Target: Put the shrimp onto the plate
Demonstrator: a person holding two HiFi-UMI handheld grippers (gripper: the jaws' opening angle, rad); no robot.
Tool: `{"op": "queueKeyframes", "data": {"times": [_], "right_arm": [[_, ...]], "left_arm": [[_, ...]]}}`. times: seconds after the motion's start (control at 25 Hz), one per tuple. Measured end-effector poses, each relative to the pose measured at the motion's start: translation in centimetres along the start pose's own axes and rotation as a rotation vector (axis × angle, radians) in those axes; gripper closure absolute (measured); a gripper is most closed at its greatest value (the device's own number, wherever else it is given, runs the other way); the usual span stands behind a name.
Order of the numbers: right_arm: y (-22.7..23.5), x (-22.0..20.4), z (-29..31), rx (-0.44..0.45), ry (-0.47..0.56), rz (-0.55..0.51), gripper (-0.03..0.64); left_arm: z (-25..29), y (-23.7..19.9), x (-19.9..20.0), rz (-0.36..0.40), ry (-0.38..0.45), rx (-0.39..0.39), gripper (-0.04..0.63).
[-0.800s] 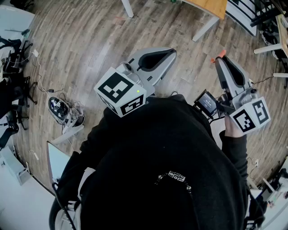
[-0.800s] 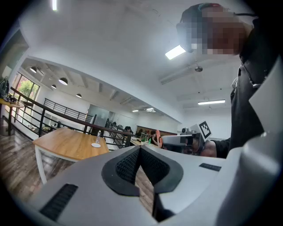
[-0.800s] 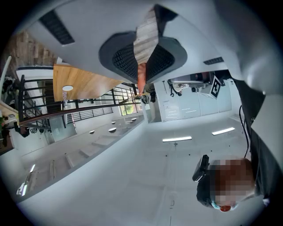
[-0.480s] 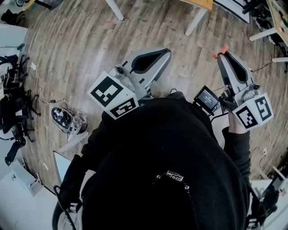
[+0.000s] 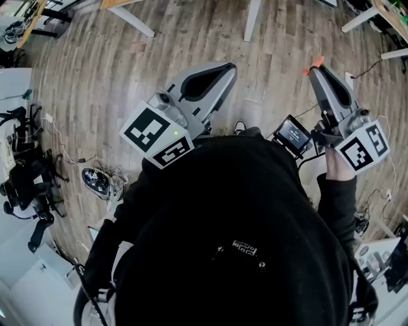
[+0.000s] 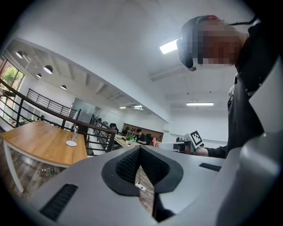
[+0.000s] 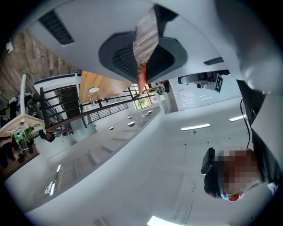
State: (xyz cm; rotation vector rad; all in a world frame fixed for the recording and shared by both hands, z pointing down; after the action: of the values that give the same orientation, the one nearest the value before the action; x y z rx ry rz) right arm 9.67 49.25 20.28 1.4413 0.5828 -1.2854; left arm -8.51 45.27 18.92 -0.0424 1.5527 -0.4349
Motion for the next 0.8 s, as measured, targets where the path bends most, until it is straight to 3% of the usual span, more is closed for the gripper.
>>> {"op": "queueKeyframes", "data": {"times": [0.16, 0.28, 0.48, 0.68, 0.8], "right_arm": [[3.0, -1.4, -2.3, -0.026, 0.0, 0.05, 0.548], [3.7, -2.6, -3.5, -0.024, 0.009, 0.101, 0.548], [5.5, -4.1, -2.9, -0.074, 0.006, 0.124, 0.548], [5.8, -2.3, -2.0, -0.121, 0.015, 0.066, 0.549], [6.3, -1.2, -1.5, -0.138, 0.043, 0.097, 0.549]], "left_arm": [[2.1, 2.4, -0.2, 0.001, 0.022, -0.018, 0.592], [3.1, 3.8, -1.3, 0.015, -0.025, -0.041, 0.592], [3.6, 2.2, -1.5, -0.006, -0.03, -0.031, 0.592], [5.5, 0.4, -1.3, -0.002, -0.044, -0.11, 0.592], [7.0, -1.1, -1.3, -0.004, -0.057, -0.147, 0.592]]}}
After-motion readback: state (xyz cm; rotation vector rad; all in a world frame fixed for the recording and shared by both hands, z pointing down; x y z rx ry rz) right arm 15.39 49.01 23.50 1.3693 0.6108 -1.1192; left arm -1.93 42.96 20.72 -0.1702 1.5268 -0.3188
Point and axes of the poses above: the fingertips, and each gripper's own axes: z forward along the fingers, y to its right, x out of its top, the point moved 2 cm from there along -z, backward along the fingers, and after that the axes turned 3 degrees about -x, right-handed, at the moved point
